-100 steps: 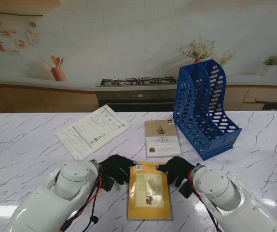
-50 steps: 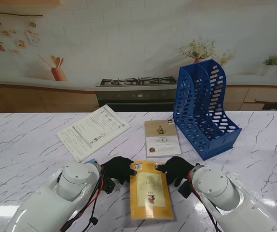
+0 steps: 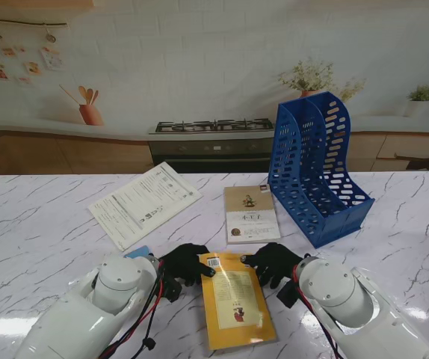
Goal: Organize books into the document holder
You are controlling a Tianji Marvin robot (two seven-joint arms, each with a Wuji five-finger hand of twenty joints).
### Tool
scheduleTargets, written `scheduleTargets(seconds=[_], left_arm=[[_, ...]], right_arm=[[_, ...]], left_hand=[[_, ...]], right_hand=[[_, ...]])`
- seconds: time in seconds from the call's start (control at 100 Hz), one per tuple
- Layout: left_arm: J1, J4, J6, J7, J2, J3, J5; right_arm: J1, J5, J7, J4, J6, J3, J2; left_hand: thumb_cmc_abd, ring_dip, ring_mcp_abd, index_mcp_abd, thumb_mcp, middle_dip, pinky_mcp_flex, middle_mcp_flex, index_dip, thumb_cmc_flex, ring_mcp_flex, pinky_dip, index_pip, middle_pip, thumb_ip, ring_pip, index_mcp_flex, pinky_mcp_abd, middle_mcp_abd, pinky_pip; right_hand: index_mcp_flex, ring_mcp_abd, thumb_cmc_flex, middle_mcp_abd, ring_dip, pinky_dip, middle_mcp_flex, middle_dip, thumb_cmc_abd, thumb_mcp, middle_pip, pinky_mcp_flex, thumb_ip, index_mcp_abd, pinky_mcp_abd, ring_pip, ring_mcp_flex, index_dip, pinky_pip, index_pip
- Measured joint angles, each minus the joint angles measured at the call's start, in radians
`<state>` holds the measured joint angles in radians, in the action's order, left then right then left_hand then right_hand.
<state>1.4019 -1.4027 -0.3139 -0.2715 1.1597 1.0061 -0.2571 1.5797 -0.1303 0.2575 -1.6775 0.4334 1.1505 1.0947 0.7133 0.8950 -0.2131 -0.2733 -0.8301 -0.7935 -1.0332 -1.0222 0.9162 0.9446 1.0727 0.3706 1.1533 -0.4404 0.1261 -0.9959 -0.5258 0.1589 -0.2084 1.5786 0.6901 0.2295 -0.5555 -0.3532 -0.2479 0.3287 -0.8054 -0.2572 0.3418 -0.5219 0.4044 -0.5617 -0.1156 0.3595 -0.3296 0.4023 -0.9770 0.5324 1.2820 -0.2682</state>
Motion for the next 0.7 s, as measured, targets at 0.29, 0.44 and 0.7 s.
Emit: scheduleTargets(seconds=[0.29,0.44,0.7], left_arm=[[0.037,-0.063,0.06,-0.026,-0.008,0.025,0.013],[0.058,-0.129,0.085,-0.026,-0.016,0.049,0.035],[0.075,-0.216,0.137,-0.035,-0.033,0.082,0.091]], right_arm=[[0.076,-0.103,-0.002,-0.083,-0.007,0.058,-0.002],[0.105,-0.172,-0.033,-0.139,-0.037,0.098,-0.002],[0.146,-0.202,-0.078,-0.244,-0.052,0.176,0.004]], left_hand=[[0.0,0.028,0.001,0.011,-0.002,-0.138,0.0,0.0,0.112,0.0,0.002,0.004,-0.01,-0.012,0.0,0.014,-0.001,0.003,0.021,0.002],[0.0,0.028,0.001,0.049,-0.002,-0.164,0.0,0.0,0.167,0.0,0.002,0.004,-0.01,-0.012,0.0,0.014,-0.003,0.004,0.047,0.01],[0.0,0.028,-0.011,0.099,-0.002,-0.18,0.0,-0.025,0.204,0.009,0.002,0.002,0.011,-0.012,0.0,0.024,-0.023,0.017,0.072,0.014]], right_hand=[[-0.027,-0.049,-0.012,0.108,-0.123,0.168,0.05,-0.045,-0.002,0.074,0.037,0.083,0.0,-0.127,0.0,0.078,0.088,0.105,0.091,-0.048],[-0.034,-0.051,-0.012,0.124,-0.145,0.207,0.066,-0.069,-0.002,0.086,0.038,0.116,0.009,-0.128,0.0,0.092,0.124,0.114,0.103,-0.05],[-0.033,-0.051,-0.012,0.161,-0.131,0.232,0.066,-0.094,-0.001,0.115,0.001,0.24,0.009,-0.178,0.0,0.002,0.183,0.114,-0.037,-0.05]])
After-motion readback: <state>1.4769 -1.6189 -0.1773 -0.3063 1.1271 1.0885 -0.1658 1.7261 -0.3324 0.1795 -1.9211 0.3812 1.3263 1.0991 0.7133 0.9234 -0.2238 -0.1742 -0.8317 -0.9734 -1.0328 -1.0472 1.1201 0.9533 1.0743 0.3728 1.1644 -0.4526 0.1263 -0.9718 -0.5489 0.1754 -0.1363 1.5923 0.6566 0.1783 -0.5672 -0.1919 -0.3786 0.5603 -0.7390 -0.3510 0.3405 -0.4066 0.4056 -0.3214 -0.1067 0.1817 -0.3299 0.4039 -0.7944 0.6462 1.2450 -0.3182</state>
